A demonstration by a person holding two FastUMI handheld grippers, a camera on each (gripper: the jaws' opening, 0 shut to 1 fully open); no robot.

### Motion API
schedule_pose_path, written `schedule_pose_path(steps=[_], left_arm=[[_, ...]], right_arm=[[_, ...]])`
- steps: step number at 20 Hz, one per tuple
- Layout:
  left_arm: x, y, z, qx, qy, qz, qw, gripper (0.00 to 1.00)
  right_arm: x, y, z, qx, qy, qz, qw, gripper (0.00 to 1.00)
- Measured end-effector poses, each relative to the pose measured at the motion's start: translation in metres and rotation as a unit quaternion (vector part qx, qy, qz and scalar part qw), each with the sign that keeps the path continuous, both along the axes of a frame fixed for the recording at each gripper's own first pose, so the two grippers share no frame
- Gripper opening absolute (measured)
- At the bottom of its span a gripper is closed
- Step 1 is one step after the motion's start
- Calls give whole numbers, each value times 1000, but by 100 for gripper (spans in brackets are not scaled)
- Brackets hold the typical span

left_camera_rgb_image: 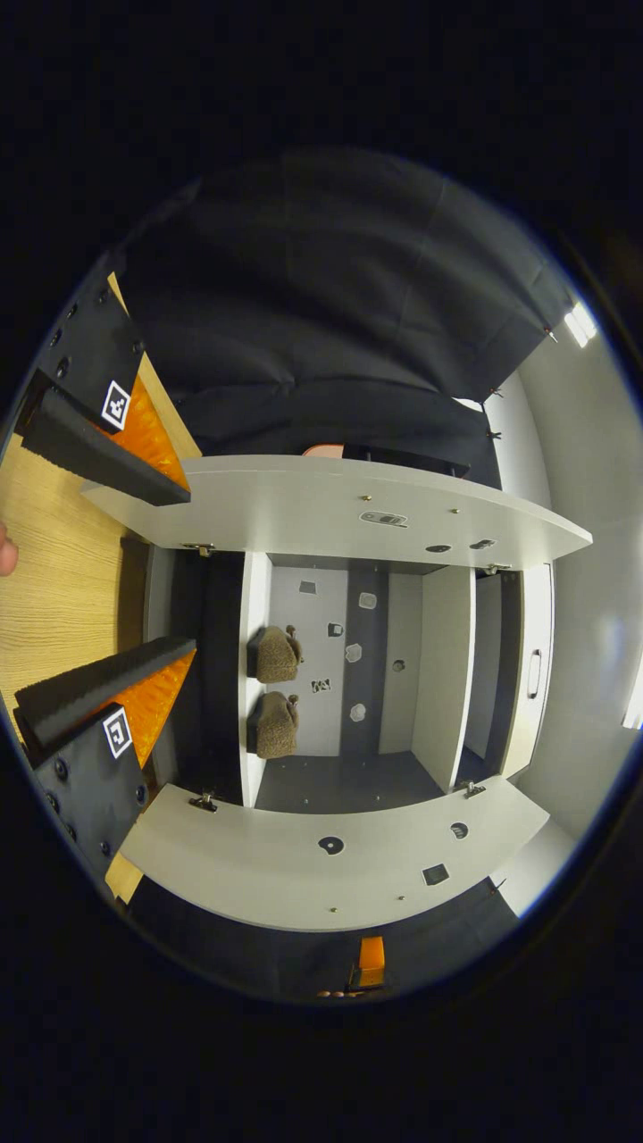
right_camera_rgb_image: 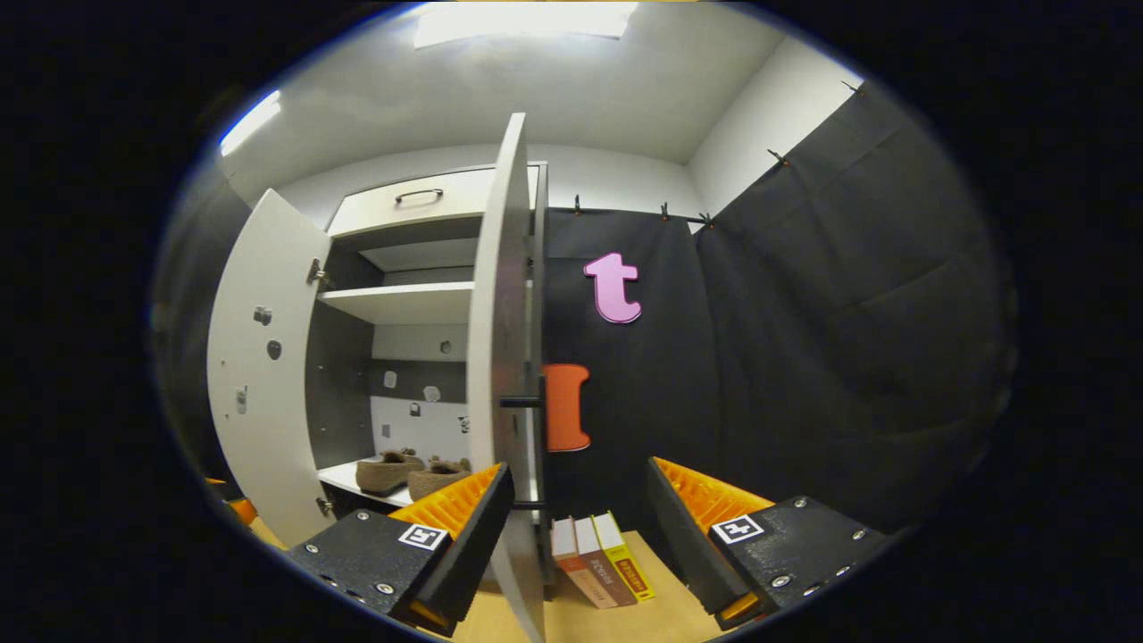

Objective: Grab one shoe with the right hand and put it into the shoe cabinet, grab the other shoe with the left hand and put it into the shoe cabinet; then close the right door with the right hand and the left door with the left hand.

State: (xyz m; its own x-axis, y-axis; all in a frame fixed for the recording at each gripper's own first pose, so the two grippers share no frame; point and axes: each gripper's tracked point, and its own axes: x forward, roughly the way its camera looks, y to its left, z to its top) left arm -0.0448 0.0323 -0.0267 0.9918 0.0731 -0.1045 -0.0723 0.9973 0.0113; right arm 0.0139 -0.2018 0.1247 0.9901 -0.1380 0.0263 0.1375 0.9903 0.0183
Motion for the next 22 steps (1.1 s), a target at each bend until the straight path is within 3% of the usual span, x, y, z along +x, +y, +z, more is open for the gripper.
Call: schedule_pose_path(steps=[5,11,12,13,14,15,16,19,22], left_arm=[[0,0,-3,4,4,-1,1000,94],[5,3,-7,3,8,1,1000,99],[5,2,-7,3,9,0,1000,94],[6,1,-8,1,9,-2,1000,99],[7,0,-8,0,9,-4,1000,99],[8,-1,-9,0,9,-6,1000,99],[9,-2,-9,1,8,-9,1000,99],[11,-5,-10,2,6,-16,1000,94],[13,-6,-10,2,5,-22,1000,97]], right_arm=[[39,-20,-3,7,8,-8,1000,92],[51,-26,-7,25,-5,-20,999,91],[50,-25,-6,21,-9,-20,1000,91],[49,-22,-5,12,-13,-21,1000,98],[50,-18,-3,-2,-17,-22,1000,90],[48,-14,-1,-20,-19,-23,999,99],[49,-10,0,-35,-19,-23,999,89],[48,2,-1,-29,-11,-14,999,88],[47,21,-4,-22,-7,3,1000,88]])
